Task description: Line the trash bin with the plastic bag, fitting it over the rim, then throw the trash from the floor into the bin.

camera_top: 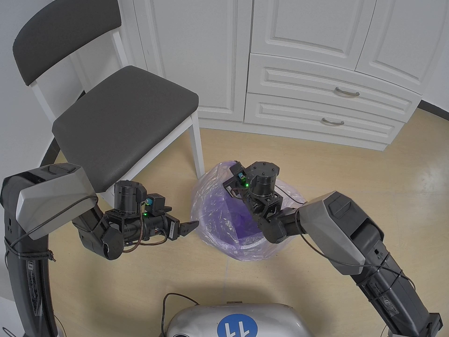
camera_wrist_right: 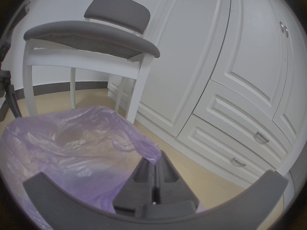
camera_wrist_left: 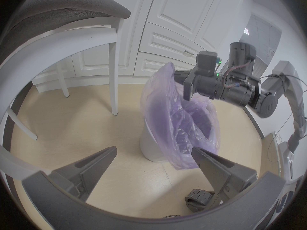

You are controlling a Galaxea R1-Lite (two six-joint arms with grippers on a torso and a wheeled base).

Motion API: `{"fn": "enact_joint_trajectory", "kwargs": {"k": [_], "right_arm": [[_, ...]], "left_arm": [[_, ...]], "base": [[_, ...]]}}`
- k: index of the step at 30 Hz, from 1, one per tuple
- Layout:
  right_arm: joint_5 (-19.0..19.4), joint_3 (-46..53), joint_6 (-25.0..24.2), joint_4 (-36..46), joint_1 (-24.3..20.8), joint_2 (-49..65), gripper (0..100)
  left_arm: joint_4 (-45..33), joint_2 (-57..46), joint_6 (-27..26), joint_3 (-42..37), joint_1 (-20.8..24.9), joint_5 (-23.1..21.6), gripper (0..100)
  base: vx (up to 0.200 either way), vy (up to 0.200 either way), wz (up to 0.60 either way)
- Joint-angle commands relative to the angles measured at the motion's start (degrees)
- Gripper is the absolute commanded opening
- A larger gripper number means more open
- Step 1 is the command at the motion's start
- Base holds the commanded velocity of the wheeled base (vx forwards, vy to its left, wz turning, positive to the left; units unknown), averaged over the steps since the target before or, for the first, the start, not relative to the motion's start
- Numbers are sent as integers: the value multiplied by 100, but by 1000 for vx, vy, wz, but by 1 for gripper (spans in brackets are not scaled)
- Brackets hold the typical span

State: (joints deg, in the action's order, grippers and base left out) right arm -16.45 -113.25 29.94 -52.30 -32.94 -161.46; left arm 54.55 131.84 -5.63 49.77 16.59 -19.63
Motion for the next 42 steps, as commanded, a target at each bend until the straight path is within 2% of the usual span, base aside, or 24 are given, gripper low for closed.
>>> {"fn": "enact_joint_trajectory", "kwargs": {"k": [1, 6, 7, 11, 13, 16, 18, 19, 20, 21, 22, 24, 25, 28, 30, 31, 32, 35, 38, 42], "right_arm": [[1, -134, -6, -193, -134, -307, 0], [1, -134, 3, -501, -239, -228, 0], [-25, -134, 3, -501, -283, -131, 100], [-69, 154, 100, -597, -301, 247, 100], [10, 1666, 390, -518, -301, 1337, 100], [353, 3055, 399, 475, -248, 2550, 100], [695, 3503, 302, 1152, -125, 3068, 100], [713, 3520, 284, 1178, -116, 3095, 100], [792, 3608, 65, 1380, -46, 3200, 100], [792, 3608, 65, 1380, -46, 3200, 100], [818, 3687, -621, 1380, -2, 3209, 100], [810, 3740, -990, 1389, 16, 3191, 100], [783, 3810, -1394, 1380, 68, 3156, 100], [739, 3890, -1922, 1363, 156, 3112, 100], [730, 3907, -1974, 1363, 165, 3112, 100], [669, 4100, -2396, 1283, 244, 3200, 100], [625, 4311, -2563, 1169, 332, 3262, 100], [493, 4672, -2625, 1029, 464, 3314, 100], [106, 5243, -2660, 791, 657, 3209, 100], [1, 5305, -2739, 176, 833, 2752, 100]], "left_arm": [[3, 8, 1, 6, 2, 3, 100], [3, -9, 1, -3, 2, 3, 100], [3, -9, 1, -3, 11, 3, 100], [3, -18, 1, -12, 11, 3, 100], [3, -53, 1, -12, 11, 3, 100], [29, -88, 1, -20, 11, 3, 100], [117, -71, 1, -38, 37, 12, 100], [135, -62, 1, -38, 46, 12, 100], [196, -36, 1, -38, 81, 91, 100], [196, -36, 1, -38, 81, 91, 100], [284, 61, 18, -12, 178, 310, 100], [337, 131, 27, 15, 231, 433, 100], [442, 263, 124, 103, 310, 556, 100], [504, 474, 423, 349, 441, 846, 100], [495, 492, 458, 384, 450, 882, 100], [460, 641, 748, 656, 538, 1198, 100], [442, 729, 880, 806, 573, 1356, 100], [433, 790, 1003, 946, 582, 1497, 100], [381, 843, 1187, 1201, 582, 1629, 100], [310, 790, 1214, 1324, 494, 1690, 100]], "base": [[0, 0, 0], [0, 0, 0], [0, 0, 0], [0, 0, 0], [0, 0, 0], [0, 0, 0], [0, 0, 0], [0, 0, 0], [0, 0, 0], [0, 0, 0], [0, 0, 0], [0, 0, 0], [0, 0, 0], [0, 0, 0], [0, 0, 0], [0, 0, 0], [0, 0, 0], [0, 0, 0], [0, 0, 0], [0, 0, 0]]}}
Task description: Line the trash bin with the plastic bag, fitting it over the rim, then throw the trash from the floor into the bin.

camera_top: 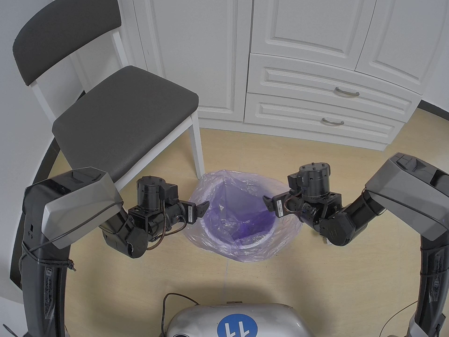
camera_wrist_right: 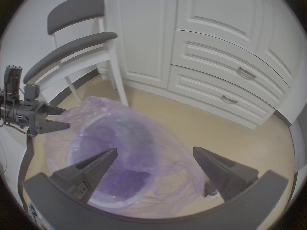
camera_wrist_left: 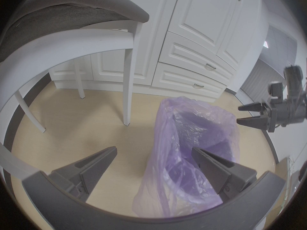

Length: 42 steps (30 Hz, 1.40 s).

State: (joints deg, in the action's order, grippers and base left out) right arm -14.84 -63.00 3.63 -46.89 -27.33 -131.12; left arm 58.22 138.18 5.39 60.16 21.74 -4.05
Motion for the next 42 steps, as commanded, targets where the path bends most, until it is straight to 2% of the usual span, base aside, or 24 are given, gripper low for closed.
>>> {"fn": "enact_joint_trajectory", "kwargs": {"k": [1, 7, 14, 20, 27, 31, 37, 42], "right_arm": [[-186, 227, -187, -778, 316, -546, 100], [-213, -309, -240, -1068, 386, -1073, 100], [-230, -854, -627, -1103, 351, -1381, 100], [-520, -1206, -847, -1139, 378, -1495, 100], [-520, -1513, -864, -1191, 597, -1671, 100], [-529, -2014, -899, -1446, 712, -1970, 100], [-538, -2621, -1198, -1596, 747, -2251, 100], [-520, -2700, -1374, -1622, 747, -2286, 100]], "left_arm": [[-74, 86, 112, 259, -73, 176, 100], [-320, 77, 112, 312, -38, 185, 100], [-355, 227, 138, 567, -47, 343, 100], [-355, 262, 261, 813, -73, 581, 100], [-364, 464, 358, 1147, -222, 598, 100], [-364, 622, 393, 1358, -222, 809, 100], [-364, 816, 402, 1595, -240, 923, 100], [-364, 974, 454, 1824, -266, 1081, 100]], "base": [[0, 0, 0], [0, 0, 0], [0, 0, 0], [0, 0, 0], [0, 0, 0], [0, 0, 0], [0, 0, 0], [0, 0, 0]]}}
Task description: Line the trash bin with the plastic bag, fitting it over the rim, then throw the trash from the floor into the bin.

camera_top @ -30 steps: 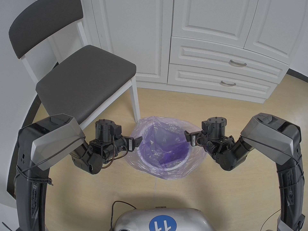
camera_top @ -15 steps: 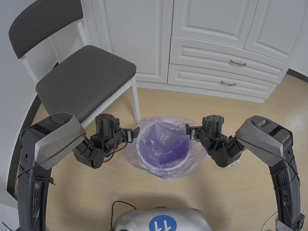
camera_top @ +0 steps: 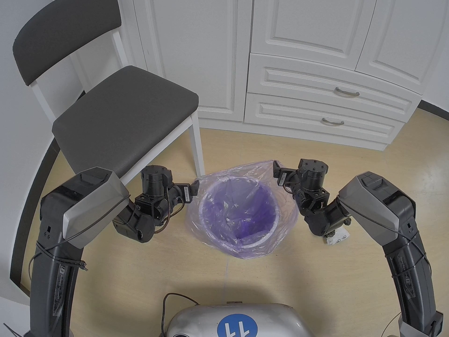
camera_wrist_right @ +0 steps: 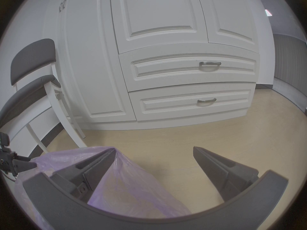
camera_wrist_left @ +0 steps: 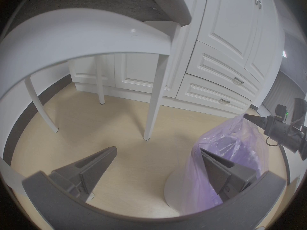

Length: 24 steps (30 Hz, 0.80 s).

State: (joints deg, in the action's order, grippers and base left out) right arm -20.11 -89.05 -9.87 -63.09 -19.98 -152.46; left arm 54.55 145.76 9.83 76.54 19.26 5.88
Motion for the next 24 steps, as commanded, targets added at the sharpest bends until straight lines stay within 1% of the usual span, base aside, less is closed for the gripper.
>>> {"fn": "enact_joint_trajectory", "kwargs": {"k": [1, 5, 10, 13, 19, 24], "right_arm": [[16, -95, -23, -2, 12, -162, 100], [51, 2, -32, -11, -32, -188, 100], [78, -60, -32, -11, -41, -302, 100], [78, -112, -155, -19, -41, -390, 100], [69, -622, -199, 51, 47, -689, 100], [87, -666, -190, 104, 108, -794, 100]], "left_arm": [[3, 268, 19, 247, -19, 124, 100], [-6, 523, 11, 625, -89, 370, 100], [-41, 761, 37, 950, -142, 423, 100], [-41, 875, 151, 1161, -151, 423, 100], [-41, 1007, 222, 1302, -142, 432, 100], [-155, 1042, 213, 1249, -142, 476, 100]], "base": [[0, 0, 0], [0, 0, 0], [0, 0, 0], [0, 0, 0], [0, 0, 0], [0, 0, 0]]}}
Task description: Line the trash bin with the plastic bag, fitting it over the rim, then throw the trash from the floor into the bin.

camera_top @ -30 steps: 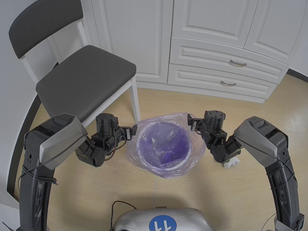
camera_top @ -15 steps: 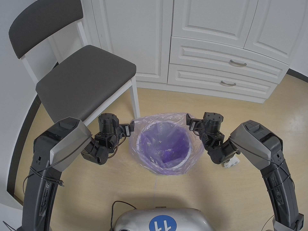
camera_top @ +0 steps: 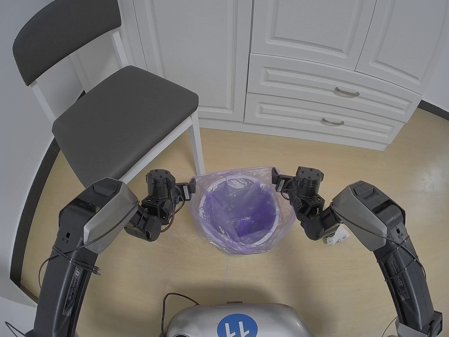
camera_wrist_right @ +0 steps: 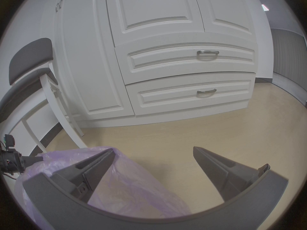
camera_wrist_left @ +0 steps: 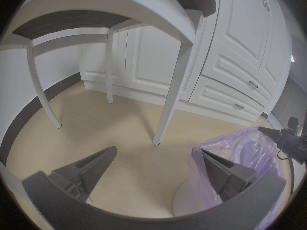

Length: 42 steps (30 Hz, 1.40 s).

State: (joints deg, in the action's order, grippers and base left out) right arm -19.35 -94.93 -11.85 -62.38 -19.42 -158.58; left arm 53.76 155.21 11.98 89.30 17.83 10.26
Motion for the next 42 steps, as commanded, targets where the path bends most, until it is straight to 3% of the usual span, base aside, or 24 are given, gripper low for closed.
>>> {"fn": "enact_joint_trajectory", "kwargs": {"k": [1, 5, 22, 33, 37, 42], "right_arm": [[10, -78, 7, 68, 52, -200, 100], [19, -52, 7, 200, 96, -218, 100], [19, 1126, 60, 323, -273, 354, 100], [10, 1222, 95, 305, -308, 468, 100], [-69, 1697, 605, 297, -220, 942, 100], [-52, 2259, 789, 332, -220, 1303, 100]], "left_arm": [[-191, 97, -3, -17, 1, 81, 100], [-568, 53, 6, -26, -26, 151, 100], [-489, -835, -65, -958, -52, 90, 100], [-586, -1177, -258, -1345, -61, 37, 100], [-753, -1907, -847, -2426, -34, -692, 100], [-744, -2012, -847, -2610, 185, -807, 100]], "base": [[0, 0, 0], [0, 0, 0], [0, 0, 0], [0, 0, 0], [0, 0, 0], [0, 0, 0]]}}
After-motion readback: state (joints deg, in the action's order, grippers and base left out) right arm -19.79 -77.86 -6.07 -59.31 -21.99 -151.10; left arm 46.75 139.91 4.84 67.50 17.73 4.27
